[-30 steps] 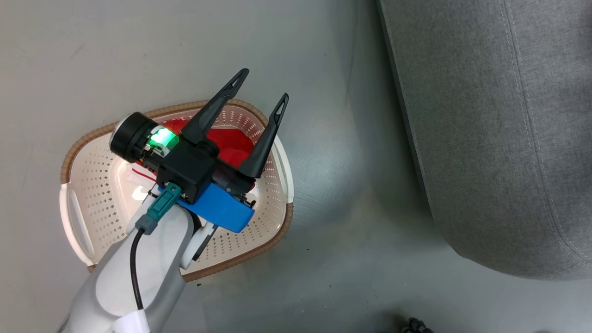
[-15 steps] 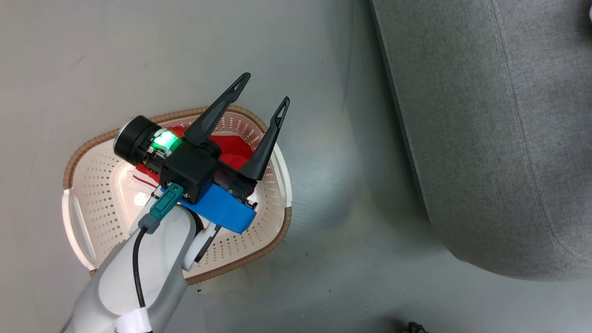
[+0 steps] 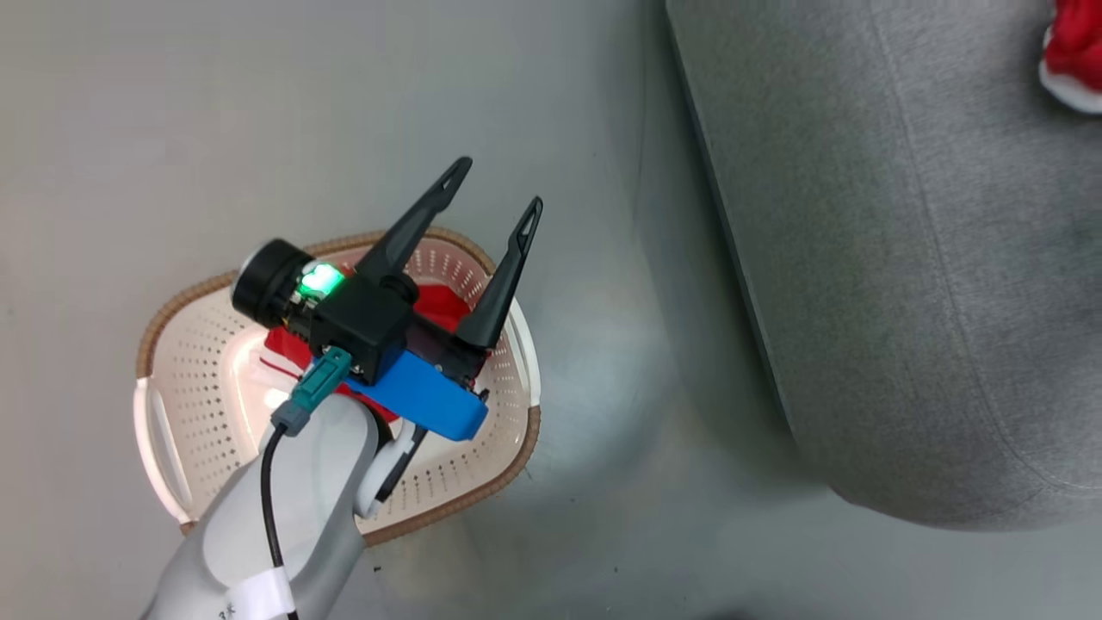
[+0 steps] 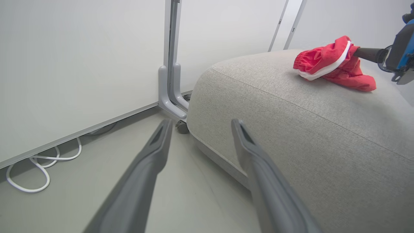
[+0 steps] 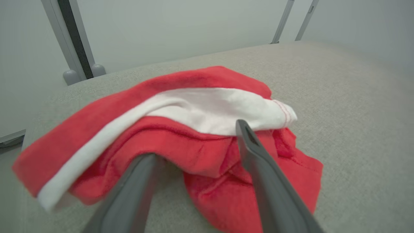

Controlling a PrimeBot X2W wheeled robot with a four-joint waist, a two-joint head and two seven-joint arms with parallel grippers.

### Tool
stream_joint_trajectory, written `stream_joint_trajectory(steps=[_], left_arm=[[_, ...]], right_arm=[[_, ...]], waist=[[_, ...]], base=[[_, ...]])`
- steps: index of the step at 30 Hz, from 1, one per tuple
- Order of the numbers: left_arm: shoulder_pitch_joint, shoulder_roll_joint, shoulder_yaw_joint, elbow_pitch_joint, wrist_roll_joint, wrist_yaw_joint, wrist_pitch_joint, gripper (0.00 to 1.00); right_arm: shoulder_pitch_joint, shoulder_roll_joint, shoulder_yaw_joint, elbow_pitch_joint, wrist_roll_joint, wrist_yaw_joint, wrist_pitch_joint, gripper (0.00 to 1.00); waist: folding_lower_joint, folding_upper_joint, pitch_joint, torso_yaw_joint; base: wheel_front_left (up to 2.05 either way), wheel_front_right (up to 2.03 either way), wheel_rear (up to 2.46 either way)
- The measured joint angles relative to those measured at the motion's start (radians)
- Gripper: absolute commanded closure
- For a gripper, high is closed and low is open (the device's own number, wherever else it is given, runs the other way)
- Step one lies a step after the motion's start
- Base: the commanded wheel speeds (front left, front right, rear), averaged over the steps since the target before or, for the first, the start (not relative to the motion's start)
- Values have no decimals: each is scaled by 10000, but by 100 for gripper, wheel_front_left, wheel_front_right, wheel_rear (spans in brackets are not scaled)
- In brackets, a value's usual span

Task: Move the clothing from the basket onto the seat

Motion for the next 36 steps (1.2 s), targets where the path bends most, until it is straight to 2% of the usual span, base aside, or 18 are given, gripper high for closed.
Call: stream_joint_trajectory(steps=[10, 19, 25, 28, 36], left_arm=[[1252, -593, 504, 422, -422, -4, -23, 0], [2635, -1227, 1308, 662, -587, -15, -35, 0], [3414, -1455, 1960, 836, -527, -29, -35, 0], [3764, -1538, 2313, 938, -489, -31, -36, 0], [4484, -1547, 3223, 1083, -265, -59, -36, 0]], right_arm=[[1630, 247, 1064, -257, 77, 0, -8, 0], [3670, 633, 2173, -1425, 466, 0, 82, 0], [5290, 872, 3145, -3014, 928, 2, 424, 0], [6297, 945, 3292, -3973, 1074, 0, 640, 0], [8259, 1827, 3545, -6523, 953, 0, 1321, 0]], waist=[[-1, 0, -1737, 7], [-3, 1, -3731, 234], [-3, 1, -4898, 666], [-4, 1, -5348, 1013], [-4, 1, -6162, 1988]], base=[[0, 0, 0], [0, 0, 0], [0, 0, 0], [0, 0, 0], [0, 0, 0]])
